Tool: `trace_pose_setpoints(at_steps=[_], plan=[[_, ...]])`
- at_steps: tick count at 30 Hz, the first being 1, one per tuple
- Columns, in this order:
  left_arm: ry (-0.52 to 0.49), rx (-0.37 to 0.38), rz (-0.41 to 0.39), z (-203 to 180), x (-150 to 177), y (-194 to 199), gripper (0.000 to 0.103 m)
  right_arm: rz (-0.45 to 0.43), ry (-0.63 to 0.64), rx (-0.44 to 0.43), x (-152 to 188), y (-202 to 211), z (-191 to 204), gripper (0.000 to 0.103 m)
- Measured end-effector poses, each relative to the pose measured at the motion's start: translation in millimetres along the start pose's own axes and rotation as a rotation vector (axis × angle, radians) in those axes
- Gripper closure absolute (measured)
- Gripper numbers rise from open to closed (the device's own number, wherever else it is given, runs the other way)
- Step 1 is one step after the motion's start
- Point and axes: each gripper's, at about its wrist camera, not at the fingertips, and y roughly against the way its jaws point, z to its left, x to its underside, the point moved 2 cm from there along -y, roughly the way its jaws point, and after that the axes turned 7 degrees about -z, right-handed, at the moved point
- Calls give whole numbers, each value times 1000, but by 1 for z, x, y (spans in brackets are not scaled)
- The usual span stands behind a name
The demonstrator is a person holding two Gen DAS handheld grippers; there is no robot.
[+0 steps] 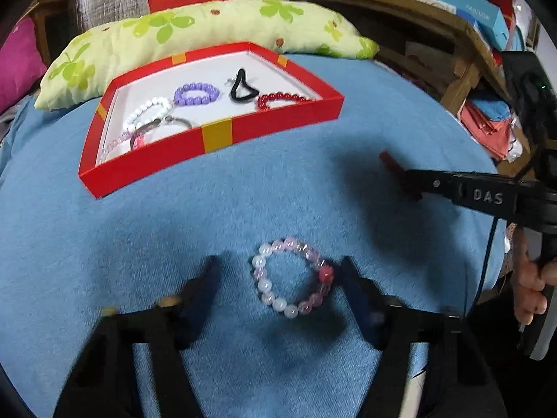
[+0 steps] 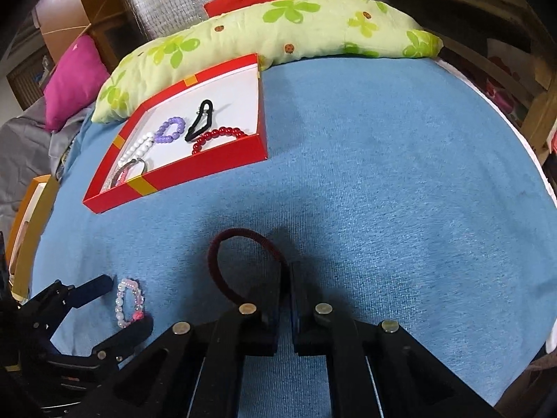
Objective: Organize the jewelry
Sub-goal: 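Grasp the dark red hair tie with the right gripper while the left gripper grasps the pink-white beaded bracelet, then carry the hair tie and pink-white bracelet over the red box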
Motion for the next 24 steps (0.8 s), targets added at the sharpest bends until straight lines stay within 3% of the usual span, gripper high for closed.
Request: trace_pose_setpoints(at_steps=[6,11,13,15,16,24], plan=[[17,2,-16,11,0,3,85,15,-9,-8,-1,-3,3,94],[24,0,-19,21,3,6,89,9,24,-10,0,-7,12,80],[27,-2,-22,23,3,8,89,-2,76,-3,2,-7,20,80],[30,-10,-26,27,3,10,89,-7,115,-3,4,-8,25,95],[35,-11,-29,29,3,11,89,-9,133,-9,4,-8,28,97],[76,-27,-59,47,-1,27,89,-39,79,-50,-2,-1,28,97]])
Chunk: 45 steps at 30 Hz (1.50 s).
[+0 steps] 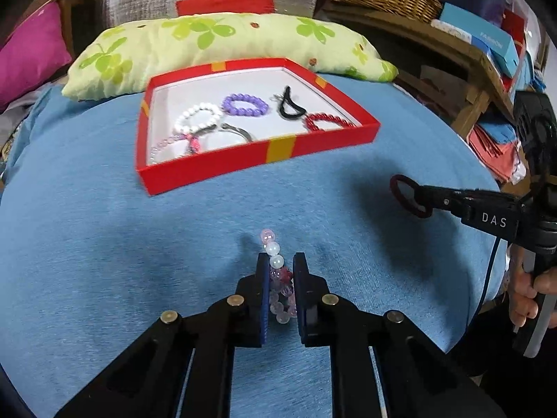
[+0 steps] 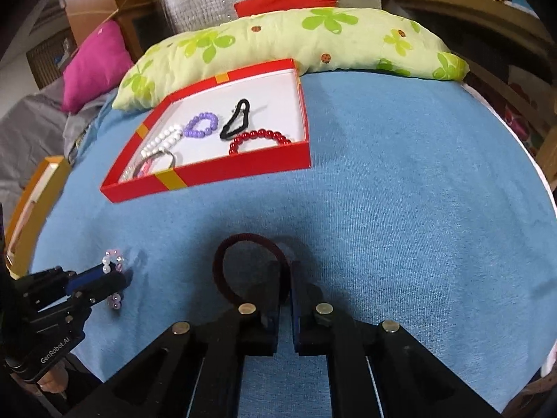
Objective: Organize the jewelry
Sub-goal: 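Carry the hair tie and pink-white bracelet over the red box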
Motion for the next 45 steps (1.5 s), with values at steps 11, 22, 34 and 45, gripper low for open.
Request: trace_pose_setpoints(at_steps=[11,22,34,45], plan=[[-5,-5,-108,-1,-31,21,89,-62,-55,-103,-25,8,22,97],[-19,-35,-195,12,-82,13,89,-154,-94,-145,-73,0,31,97],[13,-61,-120,64,-154,-53,89,-90,-143,-136,-144,-72,34,97],[-26,-97,-36,85,-176,-113,89,-52,-156,-72,-193,-132,29,97]])
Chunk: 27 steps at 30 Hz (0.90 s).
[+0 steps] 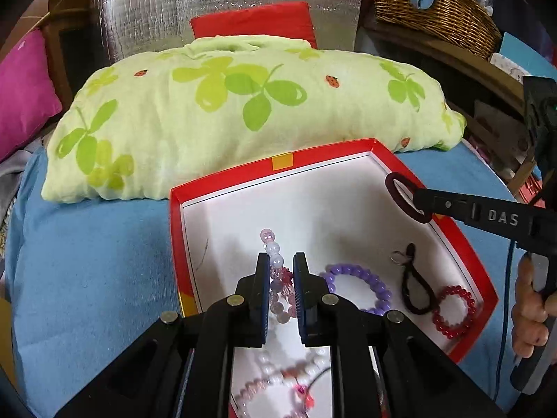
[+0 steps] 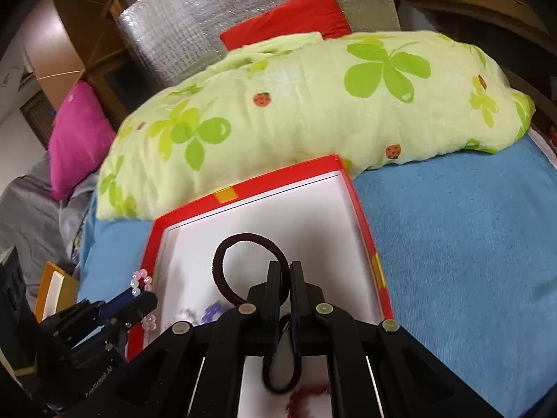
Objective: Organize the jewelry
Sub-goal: 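Carry the hair tie and pink-white bracelet over the red box, then hold the hair tie and pink-white bracelet just above the red box floor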
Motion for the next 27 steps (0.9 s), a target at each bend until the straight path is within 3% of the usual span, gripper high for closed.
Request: trace_pose_setpoints(at_steps=[7,15,27], plan=[[-18,-7,19,2,2,-3,89,44,-11,23,0,-23,-4,97],[-63,-11,15,-16,3,2,89,34,-29,25,4,-19,-6,97],[-95,-97,-42,-28,1,23,89,15,-14,25,4,-8,-7,97]])
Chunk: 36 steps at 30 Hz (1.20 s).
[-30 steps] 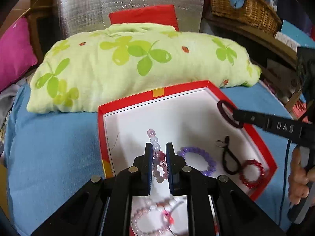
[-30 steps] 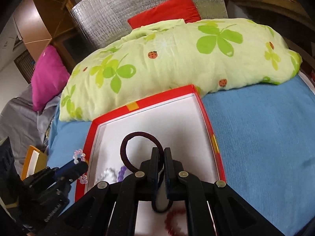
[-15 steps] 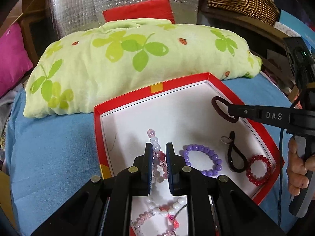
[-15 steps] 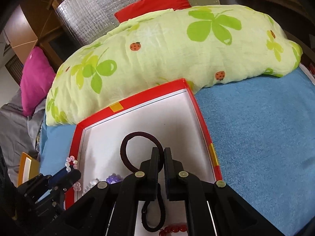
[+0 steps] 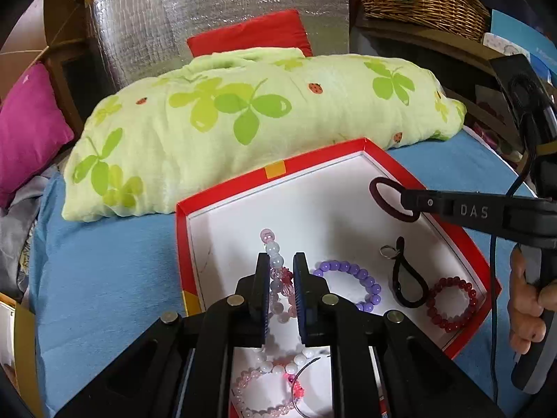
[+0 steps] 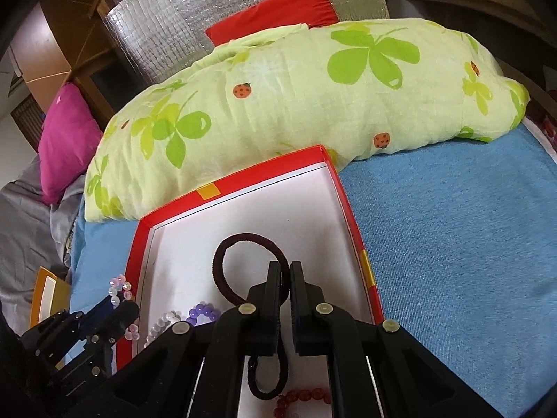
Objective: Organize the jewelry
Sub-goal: 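Hold the hair tie and pink-white bracelet just above the red box floor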
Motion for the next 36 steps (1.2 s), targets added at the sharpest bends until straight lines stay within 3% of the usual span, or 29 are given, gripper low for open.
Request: trace_pose_setpoints(at_steps=[36], plan=[[-8,-27,66,6,10,-36,89,29,23,-1,-3,-23,2,97]])
